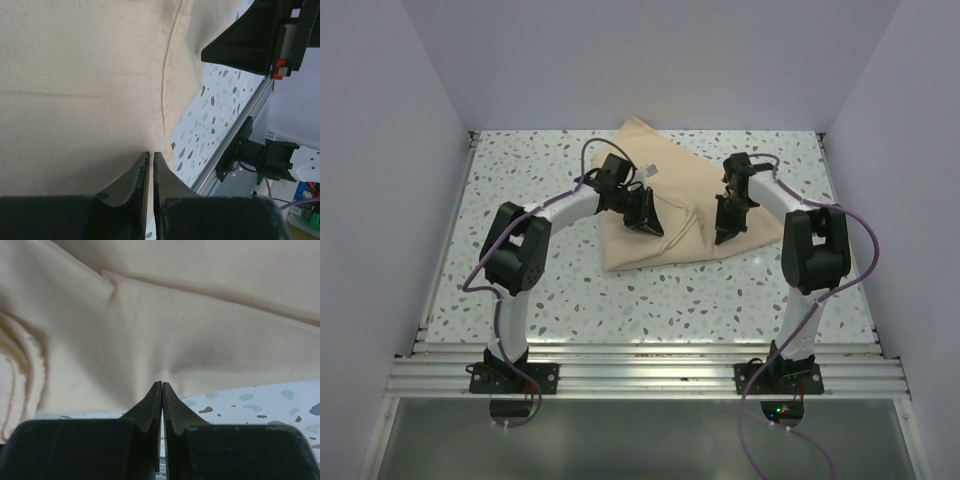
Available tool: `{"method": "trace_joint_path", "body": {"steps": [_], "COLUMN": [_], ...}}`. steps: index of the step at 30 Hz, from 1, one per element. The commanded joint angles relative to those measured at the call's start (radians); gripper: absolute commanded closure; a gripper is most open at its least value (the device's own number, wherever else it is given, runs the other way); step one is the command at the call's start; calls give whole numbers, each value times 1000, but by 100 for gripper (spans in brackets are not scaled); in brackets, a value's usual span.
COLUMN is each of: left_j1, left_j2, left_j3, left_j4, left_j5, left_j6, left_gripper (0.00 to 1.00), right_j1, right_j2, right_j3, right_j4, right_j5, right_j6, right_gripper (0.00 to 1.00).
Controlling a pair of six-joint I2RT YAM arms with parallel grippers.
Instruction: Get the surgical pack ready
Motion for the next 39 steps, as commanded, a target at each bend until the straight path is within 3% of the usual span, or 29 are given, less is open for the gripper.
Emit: {"method": "trace_joint_path", "body": {"steps": [1,6,11,21,27,33,39], "left_j1": [9,21,24,26,24,26,24], "left_j2": [28,55,83,65,63,65,72], "left_j3": [6,-8,-8,-22,-11,9,6], "left_j4": [-34,-49,-62,-42,-34,-48,-54], "left_j5": [-6,-8,-16,-22,-13,-8,-10], "left_j6": [26,25,25,8,-9,-13,-12], "left_gripper": [90,92,92,92,92,92,92], "right_j1": [17,38,41,43,67,75,41], "right_j2": [-45,19,56,-47,-96,8,70], "right_j3": [-45,-77,-83,40,-126,-189,-89], "right_j4": [88,142,147,12,76,176,121], "right_j5": [-25,-108,-54,-3,-56,-115,-50], "right_j6": [10,16,16,-47,-10,11,-13], "right_gripper": [97,97,98,98,98,98,99]}}
